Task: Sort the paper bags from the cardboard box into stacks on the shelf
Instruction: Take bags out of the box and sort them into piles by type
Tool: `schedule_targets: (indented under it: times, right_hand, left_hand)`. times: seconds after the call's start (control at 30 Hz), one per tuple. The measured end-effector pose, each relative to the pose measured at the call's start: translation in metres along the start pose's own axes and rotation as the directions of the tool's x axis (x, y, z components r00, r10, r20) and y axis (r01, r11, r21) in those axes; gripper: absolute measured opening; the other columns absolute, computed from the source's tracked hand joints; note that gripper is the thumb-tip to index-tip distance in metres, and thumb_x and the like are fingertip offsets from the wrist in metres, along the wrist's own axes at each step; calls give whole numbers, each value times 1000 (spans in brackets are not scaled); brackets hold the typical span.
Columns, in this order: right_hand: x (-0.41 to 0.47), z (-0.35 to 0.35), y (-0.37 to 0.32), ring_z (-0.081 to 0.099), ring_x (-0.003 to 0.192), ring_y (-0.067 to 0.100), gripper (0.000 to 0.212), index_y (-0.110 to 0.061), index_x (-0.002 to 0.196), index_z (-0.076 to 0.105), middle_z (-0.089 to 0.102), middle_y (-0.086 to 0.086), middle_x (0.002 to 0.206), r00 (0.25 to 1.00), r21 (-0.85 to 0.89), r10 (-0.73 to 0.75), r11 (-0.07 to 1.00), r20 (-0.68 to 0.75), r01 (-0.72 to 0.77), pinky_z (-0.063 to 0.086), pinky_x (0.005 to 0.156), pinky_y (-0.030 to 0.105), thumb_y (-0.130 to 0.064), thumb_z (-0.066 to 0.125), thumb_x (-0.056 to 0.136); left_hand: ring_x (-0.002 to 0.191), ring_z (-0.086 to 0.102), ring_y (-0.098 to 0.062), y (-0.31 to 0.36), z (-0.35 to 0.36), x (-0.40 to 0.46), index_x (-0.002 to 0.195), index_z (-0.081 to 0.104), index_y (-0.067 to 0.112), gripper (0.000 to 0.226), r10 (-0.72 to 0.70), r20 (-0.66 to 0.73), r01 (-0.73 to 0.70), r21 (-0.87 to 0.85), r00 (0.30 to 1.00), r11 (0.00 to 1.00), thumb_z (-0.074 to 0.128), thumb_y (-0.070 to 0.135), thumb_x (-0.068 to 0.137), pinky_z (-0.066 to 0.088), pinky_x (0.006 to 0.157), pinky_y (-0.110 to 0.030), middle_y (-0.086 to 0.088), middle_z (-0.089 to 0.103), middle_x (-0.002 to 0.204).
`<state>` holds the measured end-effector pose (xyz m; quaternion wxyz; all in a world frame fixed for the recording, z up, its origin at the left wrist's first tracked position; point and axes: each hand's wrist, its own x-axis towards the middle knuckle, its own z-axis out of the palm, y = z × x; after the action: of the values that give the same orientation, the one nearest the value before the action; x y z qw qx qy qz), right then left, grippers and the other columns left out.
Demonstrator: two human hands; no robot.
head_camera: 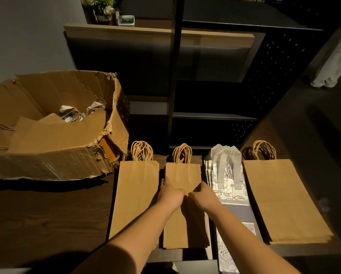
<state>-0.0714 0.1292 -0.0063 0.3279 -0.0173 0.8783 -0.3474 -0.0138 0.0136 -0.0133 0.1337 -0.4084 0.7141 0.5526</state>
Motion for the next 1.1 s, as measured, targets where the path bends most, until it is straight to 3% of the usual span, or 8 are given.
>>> schedule_targets:
  times: [0.2,0.37,0.5,0.7,0.8,0.9,1.0,1.1]
  right_hand:
    - [2,1,-1,61,92,27,31,-5,107,50,60,11,99,1000,10,11,1000,2,-11,49,72,33,-17,62,81]
    - [3,1,3,62,90,26,29,-6,107,49,60,10,97,1000,34,14,999,18,-14,51,76,36,-17,62,82]
    - [2,-2,5,62,92,24,34,-11,113,48,61,9,103,1000,72,-6,997,21,4,54,78,35,-13,63,83]
    - [-1,-8,-1,63,90,28,32,-5,111,48,60,14,106,990,-32,-89,996,-113,86,56,77,42,-10,62,82]
    - [-6,-13,-13,58,112,30,50,-1,133,45,55,11,123,962,-109,-199,977,-186,181,50,91,36,-11,60,86]
    - [-12,-17,-31,52,121,24,45,-7,135,48,52,6,132,931,-157,-298,950,-210,269,42,95,29,-15,58,92]
    - [-20,-20,-58,57,110,21,28,-12,120,59,60,4,117,893,-144,-387,921,-230,362,49,90,33,-13,56,92]
    - [-27,-19,-86,61,86,16,9,-14,95,64,65,0,91,845,-91,-486,874,-224,478,49,74,29,-11,56,93]
  left_hand:
    - [126,45,-30,7,-4,-4,148,25,24,76,20,-6,-20,13,1000,1000,56,19,79,46,100,-44,-5,36,149]
    - [114,51,-27,7,-4,-5,143,32,19,62,-19,4,19,-9,1000,1000,56,13,86,45,81,-34,-5,47,135]
    - [113,52,-27,4,-3,-4,148,25,23,71,3,-14,-2,20,1000,1000,56,14,85,49,85,-36,-6,48,135]
    - [138,34,-33,17,-10,-21,155,-2,25,82,139,9,-131,403,990,906,52,24,93,43,101,-37,-11,12,161]
    - [120,52,-27,29,-22,-27,150,22,22,64,294,30,-275,458,955,845,52,20,93,49,91,-34,-8,43,144]
    - [105,58,-19,39,-44,-33,130,52,23,37,371,13,-340,433,928,835,52,17,93,51,86,-30,-1,59,123]
    - [86,60,-12,48,-72,-42,99,59,27,13,432,-46,-382,392,901,837,54,17,92,54,75,-28,5,63,97]
    - [80,59,-12,59,-99,-54,93,58,24,6,508,-66,-442,404,859,801,55,19,91,54,71,-29,5,61,88]
